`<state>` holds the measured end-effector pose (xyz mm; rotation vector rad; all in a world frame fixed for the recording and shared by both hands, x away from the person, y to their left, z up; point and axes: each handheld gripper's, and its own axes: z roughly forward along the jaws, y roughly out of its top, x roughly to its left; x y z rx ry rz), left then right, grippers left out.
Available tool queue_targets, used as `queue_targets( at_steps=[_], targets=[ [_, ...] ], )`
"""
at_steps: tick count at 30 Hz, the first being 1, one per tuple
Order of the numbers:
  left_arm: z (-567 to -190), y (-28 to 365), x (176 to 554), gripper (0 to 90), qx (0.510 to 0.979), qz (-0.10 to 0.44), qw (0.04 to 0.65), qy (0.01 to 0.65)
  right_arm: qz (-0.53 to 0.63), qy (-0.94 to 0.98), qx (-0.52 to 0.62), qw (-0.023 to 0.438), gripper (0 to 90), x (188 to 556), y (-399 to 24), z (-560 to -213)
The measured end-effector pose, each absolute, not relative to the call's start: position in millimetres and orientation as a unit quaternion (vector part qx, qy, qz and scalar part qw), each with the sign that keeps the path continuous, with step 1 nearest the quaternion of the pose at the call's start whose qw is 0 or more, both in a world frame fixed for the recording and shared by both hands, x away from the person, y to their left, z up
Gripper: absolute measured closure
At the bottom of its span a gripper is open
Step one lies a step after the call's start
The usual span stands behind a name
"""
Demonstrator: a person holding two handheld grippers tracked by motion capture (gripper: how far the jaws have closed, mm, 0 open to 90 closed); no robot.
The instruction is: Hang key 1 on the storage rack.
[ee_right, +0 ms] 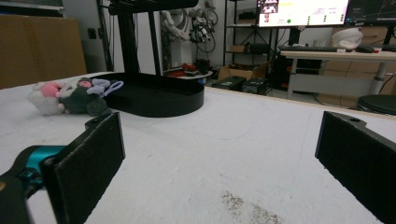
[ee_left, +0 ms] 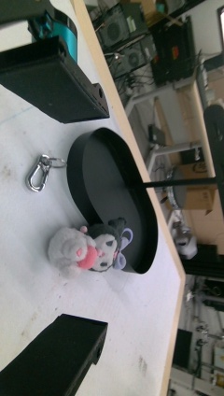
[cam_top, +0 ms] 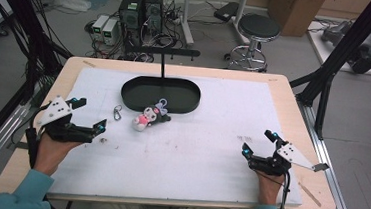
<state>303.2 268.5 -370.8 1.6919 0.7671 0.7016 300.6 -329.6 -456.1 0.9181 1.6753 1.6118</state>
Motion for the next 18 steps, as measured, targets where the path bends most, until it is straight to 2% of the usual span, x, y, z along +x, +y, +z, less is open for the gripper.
queue_targets(
  at_steps=[8,18],
  targets=[
    [-356,244,326,1.8,0.757,0.268,0.501,0.321,0.612,0.636,0.347,0.316,0.7,301,-330,-456],
    [-356,217,348,1.8,0.787,0.252,0.459,0.328,0.613,0.635,0.349,0.315,0.7,301,-330,-456]
  ],
)
